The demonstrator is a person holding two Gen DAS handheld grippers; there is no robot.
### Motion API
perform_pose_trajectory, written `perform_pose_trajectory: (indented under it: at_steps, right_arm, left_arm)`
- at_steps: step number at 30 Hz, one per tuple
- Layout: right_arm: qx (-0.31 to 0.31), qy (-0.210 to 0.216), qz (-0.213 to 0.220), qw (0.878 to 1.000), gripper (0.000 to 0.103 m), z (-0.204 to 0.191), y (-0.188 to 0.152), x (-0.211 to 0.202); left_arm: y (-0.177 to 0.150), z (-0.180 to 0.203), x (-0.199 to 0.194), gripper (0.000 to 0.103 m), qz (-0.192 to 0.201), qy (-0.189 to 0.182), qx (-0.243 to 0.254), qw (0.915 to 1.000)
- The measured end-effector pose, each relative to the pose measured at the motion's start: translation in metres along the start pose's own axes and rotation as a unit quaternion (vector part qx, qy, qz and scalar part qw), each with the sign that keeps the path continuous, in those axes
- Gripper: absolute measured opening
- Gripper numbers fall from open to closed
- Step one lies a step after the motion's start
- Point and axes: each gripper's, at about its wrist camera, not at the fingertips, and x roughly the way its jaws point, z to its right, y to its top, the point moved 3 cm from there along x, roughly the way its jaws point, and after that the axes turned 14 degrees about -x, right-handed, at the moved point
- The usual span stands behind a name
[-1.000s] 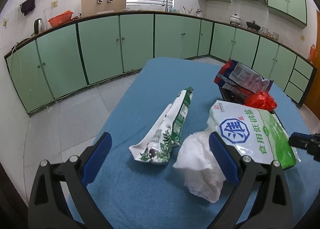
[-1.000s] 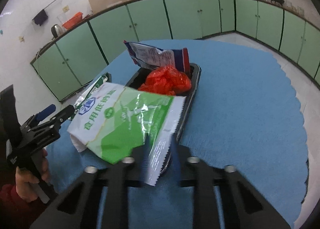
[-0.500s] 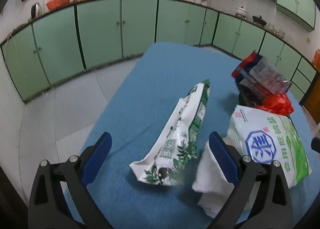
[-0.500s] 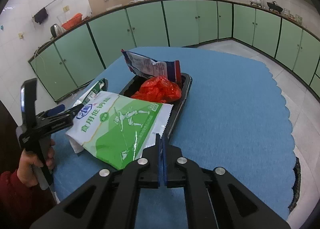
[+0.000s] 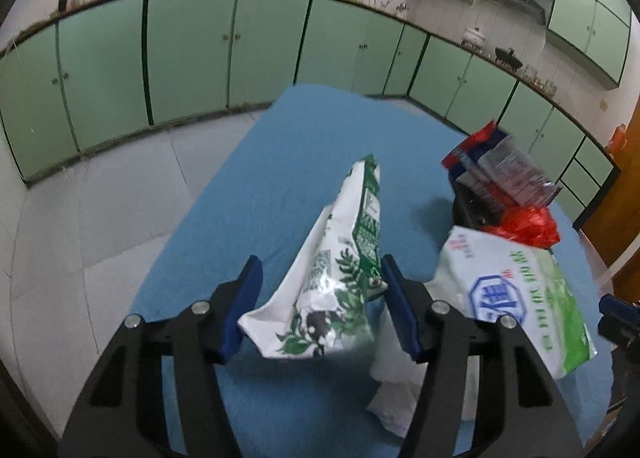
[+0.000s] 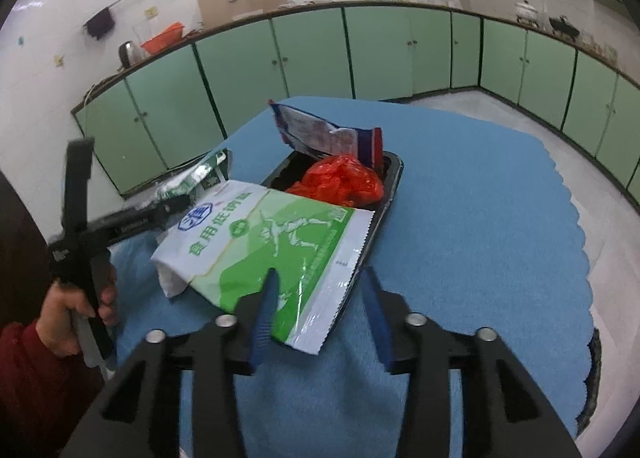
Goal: Collect trash
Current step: 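Grasp the long white-green packet with the left gripper and lift it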
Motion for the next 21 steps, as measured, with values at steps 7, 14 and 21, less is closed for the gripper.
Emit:
perform_pose_trajectory:
  at_steps: [7, 14, 21]
  right_arm:
    - [0.0, 0.02, -0.023, 1.0, 0.059, -0.007, -0.015, 0.007]
    - [-0.025, 0.027, -0.021, 0.999, 0.059, -0.022, -0.014, 0.008]
    - [-0.053, 0.002, -0.025, 0.998, 0.059, -0.035, -0.013, 0.012]
  left_arm:
    - [-0.01, 0.008, -0.029, 0.056, 0.025, -0.011, 0.017, 0.9995]
    - [-0.019, 0.009, -0.06, 0.052, 0.044, -0.013, 0.009, 0.9989]
    - [-0.043, 0.018, -0.059, 0.046, 0.019, -0.014, 0.04, 0.9989]
